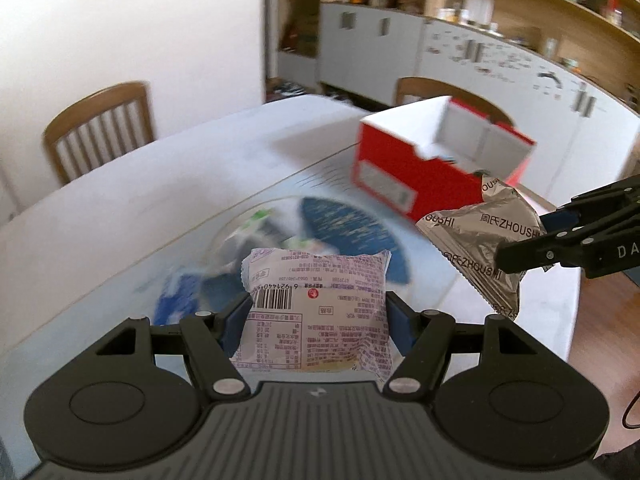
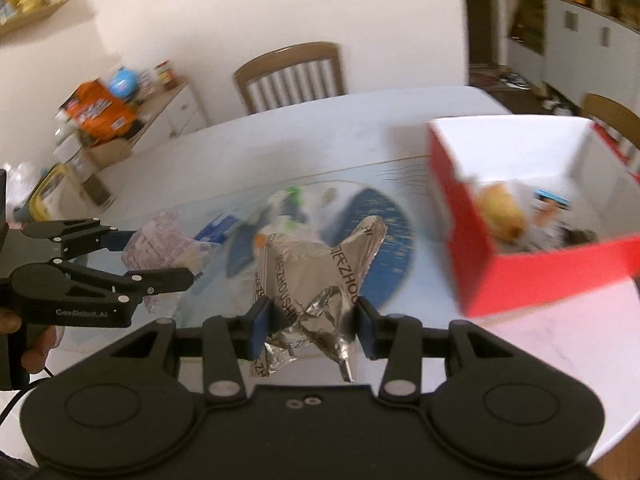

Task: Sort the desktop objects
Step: 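Carry the bread pouch with the left tool while the right tool carries the foil bag into the box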

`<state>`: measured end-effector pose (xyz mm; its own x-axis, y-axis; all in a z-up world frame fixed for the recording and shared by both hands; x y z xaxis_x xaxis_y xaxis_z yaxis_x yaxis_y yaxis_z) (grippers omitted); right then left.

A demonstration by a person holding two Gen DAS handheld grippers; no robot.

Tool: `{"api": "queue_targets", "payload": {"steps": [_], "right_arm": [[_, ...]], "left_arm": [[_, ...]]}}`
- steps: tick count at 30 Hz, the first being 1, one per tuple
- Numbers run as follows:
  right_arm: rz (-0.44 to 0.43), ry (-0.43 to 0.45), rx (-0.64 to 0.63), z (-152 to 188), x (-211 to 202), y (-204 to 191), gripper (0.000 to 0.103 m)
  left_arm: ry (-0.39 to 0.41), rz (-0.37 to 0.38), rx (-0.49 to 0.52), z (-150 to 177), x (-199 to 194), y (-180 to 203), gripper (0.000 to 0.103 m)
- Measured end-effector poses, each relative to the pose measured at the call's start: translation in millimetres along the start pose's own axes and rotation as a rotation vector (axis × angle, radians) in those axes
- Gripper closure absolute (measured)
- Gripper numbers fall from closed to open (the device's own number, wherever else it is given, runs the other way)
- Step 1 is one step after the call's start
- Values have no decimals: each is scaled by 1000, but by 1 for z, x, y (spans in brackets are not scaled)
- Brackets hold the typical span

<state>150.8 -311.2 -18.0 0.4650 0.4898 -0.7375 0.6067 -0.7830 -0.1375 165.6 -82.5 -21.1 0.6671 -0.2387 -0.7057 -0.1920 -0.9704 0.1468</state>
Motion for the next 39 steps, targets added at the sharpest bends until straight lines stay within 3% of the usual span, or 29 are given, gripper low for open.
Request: {"api": "queue_targets", "payload": {"steps": [8,15,39], "right_arm": [[111,36,97,17,-35,52,59],[147,65,130,19,-51,89,59],[128,59,73,-28,-40,212,59]], "left_arm": [[16,118,97,-27,14,66,34],[14,170,137,-41,28,109,34],[25,151,127,-108,111,184,34]]}}
Point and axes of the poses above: each gripper's, at about its wrist camera, not at the fingertips, and x roughly the way its jaws point, y to its right, z to its underside, the point moved 7 cm from there along x, roughly the way its jaws point, and after that the axes turned 9 degrees about -x, right-handed, at the moved point
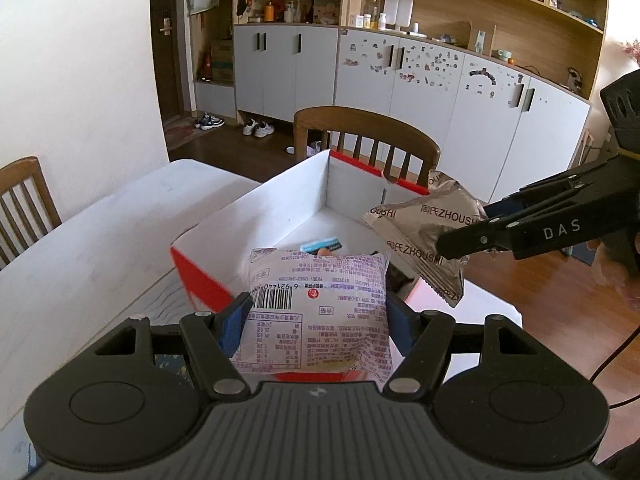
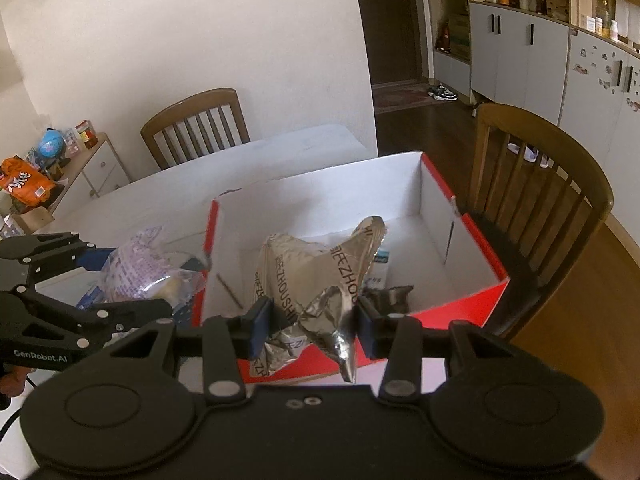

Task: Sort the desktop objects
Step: 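Carry the bread pouch with the left tool while the right tool carries the foil bag into the box, then open the left tool to drop the bread pouch while the right tool releases the foil bag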

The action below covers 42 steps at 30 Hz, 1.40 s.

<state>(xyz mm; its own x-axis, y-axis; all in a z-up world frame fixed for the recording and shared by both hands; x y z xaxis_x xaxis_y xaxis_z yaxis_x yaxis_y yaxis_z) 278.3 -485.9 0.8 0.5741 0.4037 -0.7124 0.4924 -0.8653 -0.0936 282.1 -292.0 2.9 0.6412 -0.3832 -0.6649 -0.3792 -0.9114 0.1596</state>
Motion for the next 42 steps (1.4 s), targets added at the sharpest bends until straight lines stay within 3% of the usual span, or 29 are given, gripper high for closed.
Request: {"api": "queue_targets", "payload": {"steps": [18,42], "right_arm": [[-4,-77,-1,-13,42,61,60],[-4,-241,-42,3,132,77,60]], "left_arm": [[-68,-19,33,-22,71,22,34],[-247,-51,51,-3,154,8,34]]}}
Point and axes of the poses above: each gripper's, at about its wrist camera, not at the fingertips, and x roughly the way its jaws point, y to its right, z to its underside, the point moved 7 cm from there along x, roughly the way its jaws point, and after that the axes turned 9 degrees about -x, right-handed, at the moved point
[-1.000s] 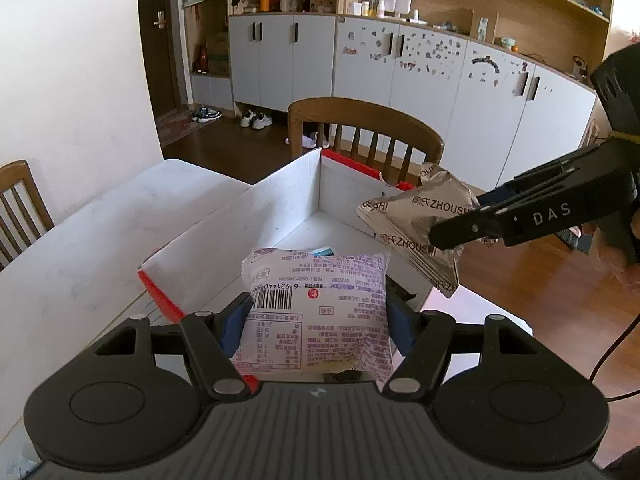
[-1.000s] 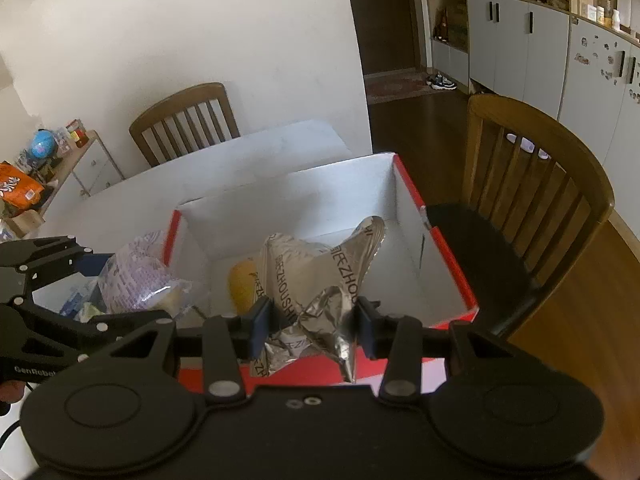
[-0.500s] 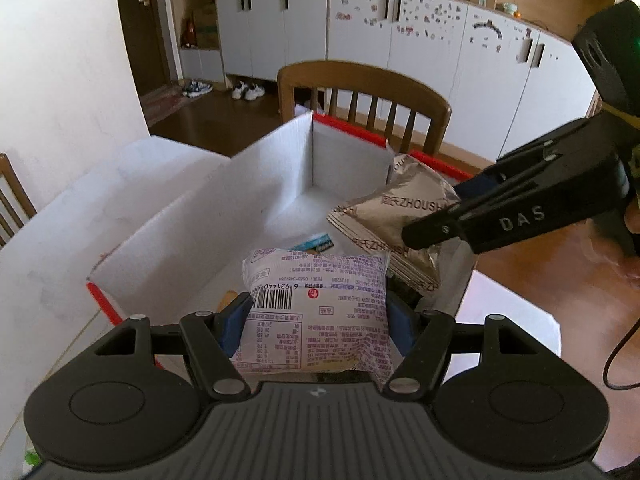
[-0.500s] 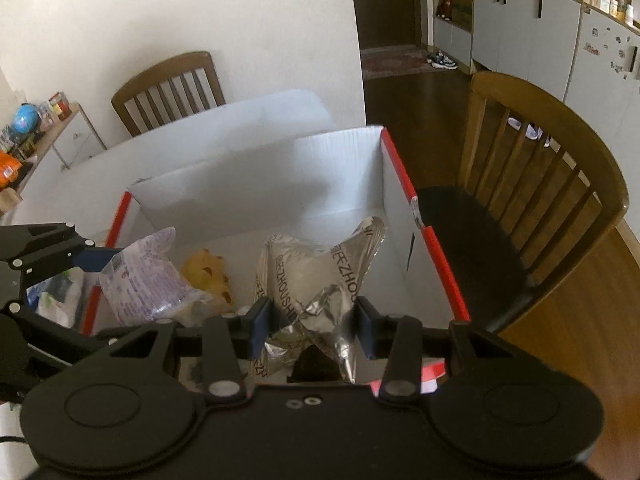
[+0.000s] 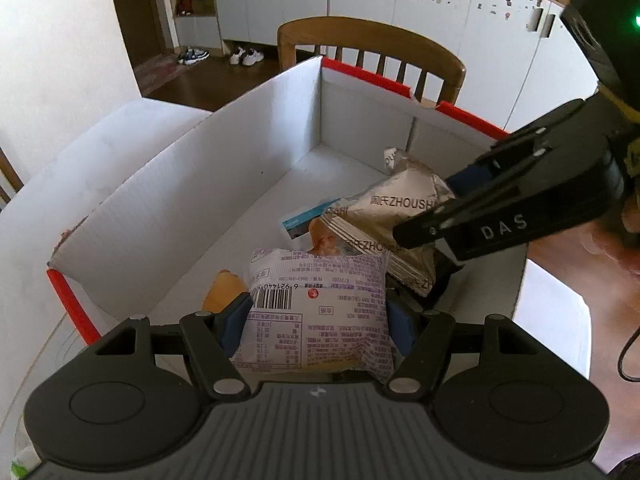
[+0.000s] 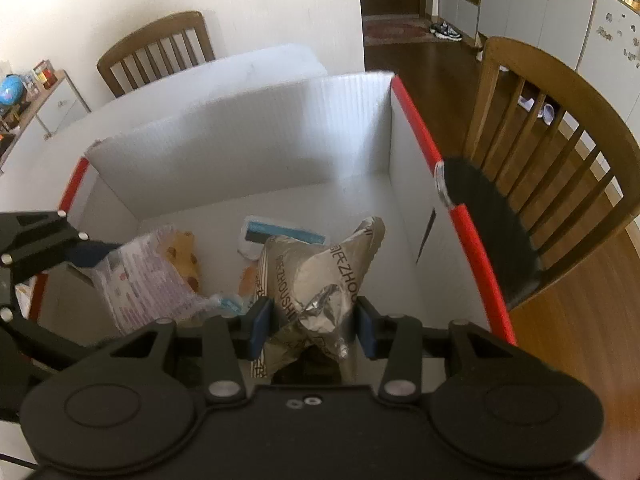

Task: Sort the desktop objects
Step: 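Open the left tool to drop the bread pouch while the right tool releases the foil bag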

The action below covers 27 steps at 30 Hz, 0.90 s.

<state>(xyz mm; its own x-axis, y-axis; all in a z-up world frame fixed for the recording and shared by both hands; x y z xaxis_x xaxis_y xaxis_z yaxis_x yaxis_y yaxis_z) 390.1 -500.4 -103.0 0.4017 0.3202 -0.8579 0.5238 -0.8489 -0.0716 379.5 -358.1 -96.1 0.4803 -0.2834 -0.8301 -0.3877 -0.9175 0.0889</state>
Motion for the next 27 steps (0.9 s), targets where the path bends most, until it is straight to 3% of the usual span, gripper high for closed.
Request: {"api": "queue_targets", "payload": {"steps": [16,22,27], "right_arm": [[-26,4,4,-5,3,-1,56],[-18,18,16,-1,-4,3,46],[-21,44,23,-1,-16,5,45]], "left_arm": [[-60,29,42,-2,13,5,29],[-58,42,2,-3,9,0,24],[-31,74,-52,-3,-1,-6,19]]}}
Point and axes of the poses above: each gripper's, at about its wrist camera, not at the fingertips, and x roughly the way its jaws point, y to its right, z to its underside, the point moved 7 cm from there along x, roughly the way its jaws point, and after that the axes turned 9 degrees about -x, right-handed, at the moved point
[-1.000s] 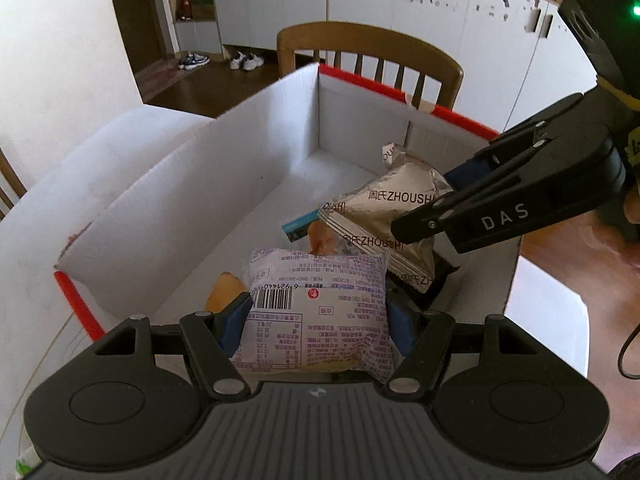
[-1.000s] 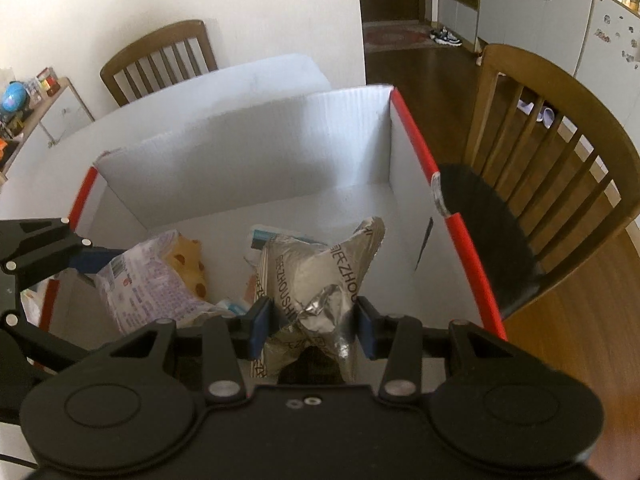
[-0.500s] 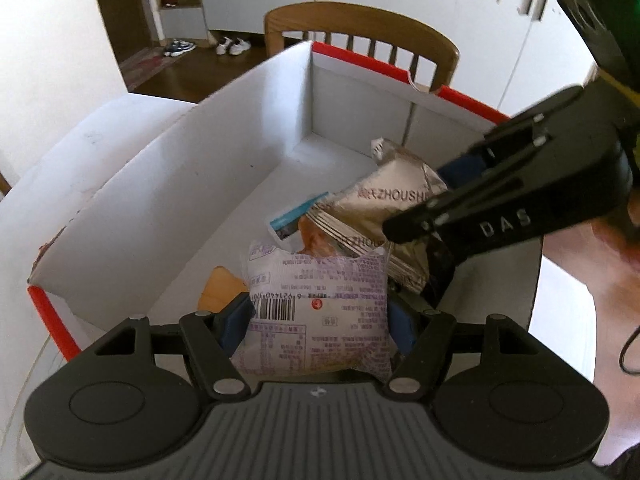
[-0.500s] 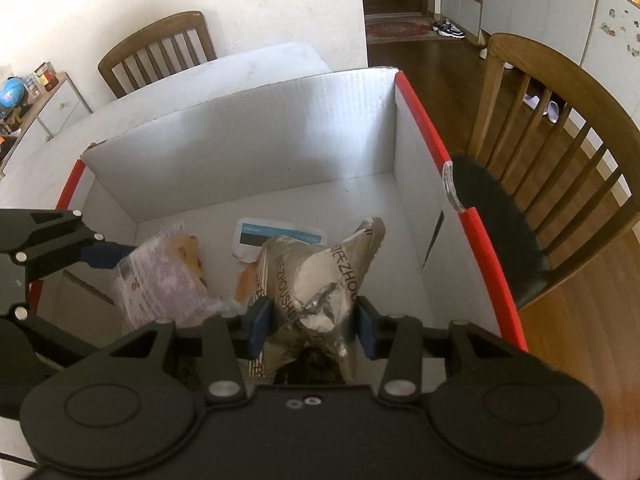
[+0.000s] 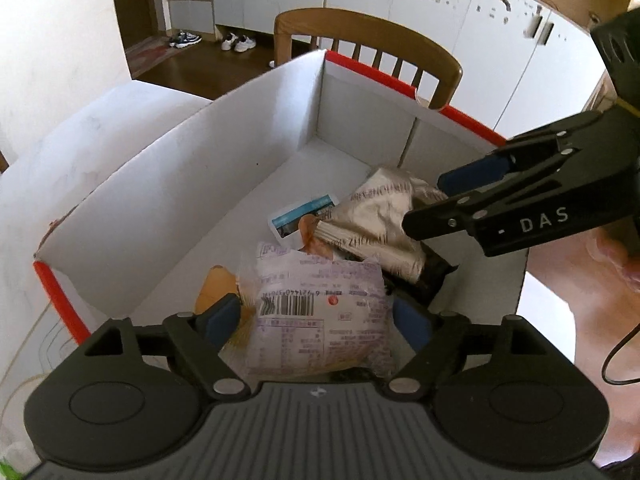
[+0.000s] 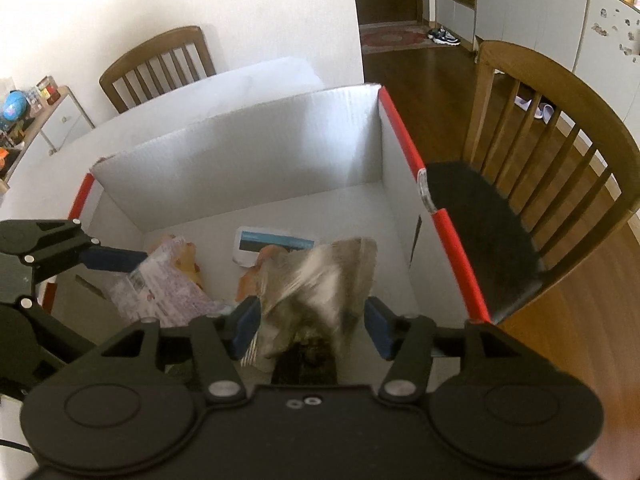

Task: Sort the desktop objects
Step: 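Open the left tool to drop the bread pouch while the right tool releases the foil bag, then move both tools back from the red box to the table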

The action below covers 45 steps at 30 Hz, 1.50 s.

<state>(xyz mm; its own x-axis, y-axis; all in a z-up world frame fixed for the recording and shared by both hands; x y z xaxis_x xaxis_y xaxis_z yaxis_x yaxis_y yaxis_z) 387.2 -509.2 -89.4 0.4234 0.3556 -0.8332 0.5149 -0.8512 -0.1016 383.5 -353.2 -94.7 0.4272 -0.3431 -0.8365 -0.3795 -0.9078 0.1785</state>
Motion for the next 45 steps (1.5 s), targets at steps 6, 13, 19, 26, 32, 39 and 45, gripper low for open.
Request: {"api": "queue_targets", "payload": {"steps": [6,13,19,26,32,39,45], "right_arm": [[3,20,-10,-4,-7,-2,41],[1,38,-24,-5,-18,-11,40],[-4,46,-43,-3,-30,-22,40],[-9,64,-80,-8,-44,-47,39],[-20,83,-111,-11,-55,-74,39],[-37,96,-137,-11,-62,-109,39],[-65,107,-162,-8,-67,-145,38]], "left_arm": [[34,-4,-10,3,-15,-1,18],[73,3,-20,8,-39,-3,18],[111,9,-20,15,-61,-5,18],[156,11,-26,24,-87,-7,18],[193,16,-38,37,-114,-18,18],[227,4,-59,59,-148,-35,18],[239,-21,-81,81,-173,-53,18]]}}
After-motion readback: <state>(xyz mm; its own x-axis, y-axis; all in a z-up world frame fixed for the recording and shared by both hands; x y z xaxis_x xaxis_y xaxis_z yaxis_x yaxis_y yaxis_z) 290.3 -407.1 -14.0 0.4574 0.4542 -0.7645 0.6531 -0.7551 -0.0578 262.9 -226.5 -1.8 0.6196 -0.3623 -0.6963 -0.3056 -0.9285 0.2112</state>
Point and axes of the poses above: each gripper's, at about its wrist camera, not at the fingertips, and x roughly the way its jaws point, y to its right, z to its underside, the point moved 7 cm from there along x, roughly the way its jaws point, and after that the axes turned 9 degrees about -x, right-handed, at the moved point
